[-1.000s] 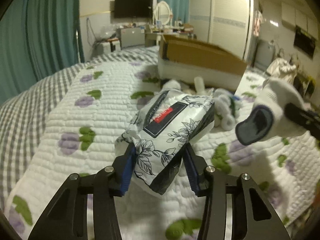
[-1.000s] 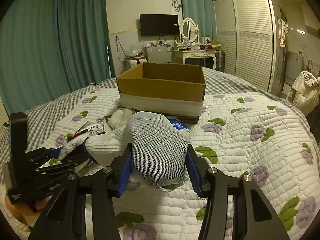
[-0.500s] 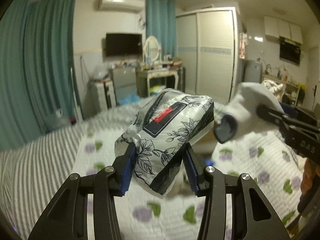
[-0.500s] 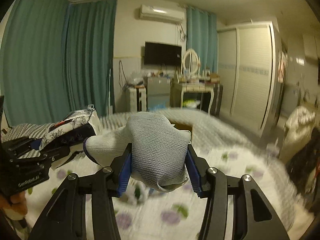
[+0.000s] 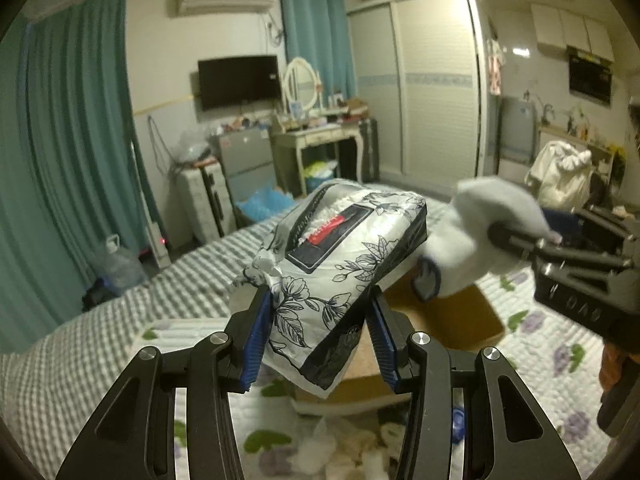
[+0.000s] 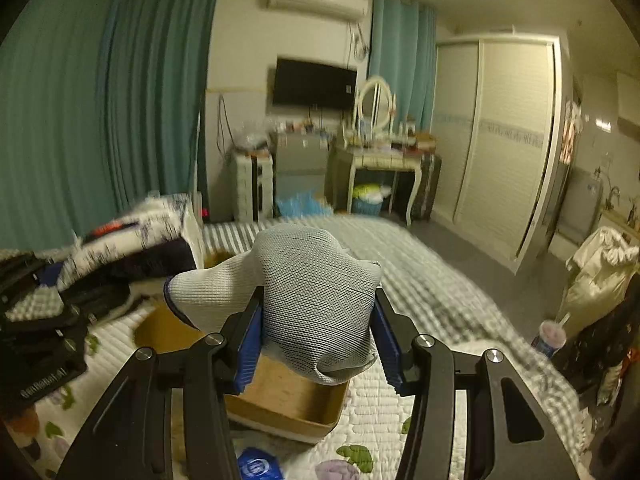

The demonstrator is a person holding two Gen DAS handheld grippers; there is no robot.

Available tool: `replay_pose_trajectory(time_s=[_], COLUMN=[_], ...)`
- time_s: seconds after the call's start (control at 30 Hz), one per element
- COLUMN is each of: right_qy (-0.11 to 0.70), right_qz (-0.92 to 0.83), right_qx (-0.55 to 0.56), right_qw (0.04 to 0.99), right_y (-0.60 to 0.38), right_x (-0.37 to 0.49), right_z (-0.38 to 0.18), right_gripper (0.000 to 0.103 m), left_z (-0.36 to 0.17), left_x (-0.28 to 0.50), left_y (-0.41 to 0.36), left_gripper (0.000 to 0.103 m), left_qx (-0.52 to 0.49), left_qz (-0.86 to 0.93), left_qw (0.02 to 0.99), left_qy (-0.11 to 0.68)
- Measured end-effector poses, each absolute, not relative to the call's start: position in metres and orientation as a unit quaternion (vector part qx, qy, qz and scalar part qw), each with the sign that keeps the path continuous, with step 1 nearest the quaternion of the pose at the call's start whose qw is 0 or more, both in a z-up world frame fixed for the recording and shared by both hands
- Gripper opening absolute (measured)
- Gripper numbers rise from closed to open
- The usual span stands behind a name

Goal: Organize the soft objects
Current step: 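Lift both items and drop them into the cardboard box, opening both tools, then grasp the white pipe-cleaner toy with the right tool while the left grasps a white sock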

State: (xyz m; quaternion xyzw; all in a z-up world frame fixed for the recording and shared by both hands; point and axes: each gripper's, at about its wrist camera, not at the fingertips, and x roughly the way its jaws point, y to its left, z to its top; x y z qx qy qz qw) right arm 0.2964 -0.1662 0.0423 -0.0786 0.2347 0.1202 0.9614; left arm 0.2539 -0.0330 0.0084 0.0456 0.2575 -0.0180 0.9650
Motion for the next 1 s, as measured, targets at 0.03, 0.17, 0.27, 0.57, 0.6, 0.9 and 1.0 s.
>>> replay_pose_trajectory(time_s=[0.03,0.17,0.27,0.57,0.6,0.9,1.0], right_qy=[0.250,0.281,0.286,0.276,0.271,0.219,0.215], right_qz=[0.121,0.121,0.141,0.141,0.140,0.151,0.155], right_qx=[-0.078,-0.078,-0.076,-0.077,-0.077,-0.086,-0.087], right_qw=[0.958,0.949,0.945,0.948,0.949,0.960,0.960], right_y=[-0.167,-0.170,-0.169,-0.173,-0.176,-0.193,-0.192], right_x=[0.310,0.344,0.354,0.327,0.317,0.220,0.189], right_z=[0.031,0.001,-0.008,0.008,0.017,0.102,0.113], right_gripper=[0.050,0.050,0.051,0.078,0.078,0.089,0.094], left_z=[0.004,-0.010,-0.013,0.015,0.024,0.093,0.097], left_x=[0.260,0.278,0.279,0.255,0.247,0.155,0.130], left_y=[-0.034,-0.047,-0.056,-0.037,-0.035,-0.022,-0.020], left_gripper=[0.046,0.046,0.051,0.088,0.088,0.096,0.096], left_qx=[0.044,0.066,0.089,0.041,0.037,0.019,0.013], left_qz=[-0.020,-0.026,-0.022,-0.016,-0.013,-0.011,-0.019], left_qw=[0.964,0.960,0.960,0.966,0.967,0.982,0.981], left_qy=[0.263,0.270,0.264,0.254,0.251,0.190,0.190])
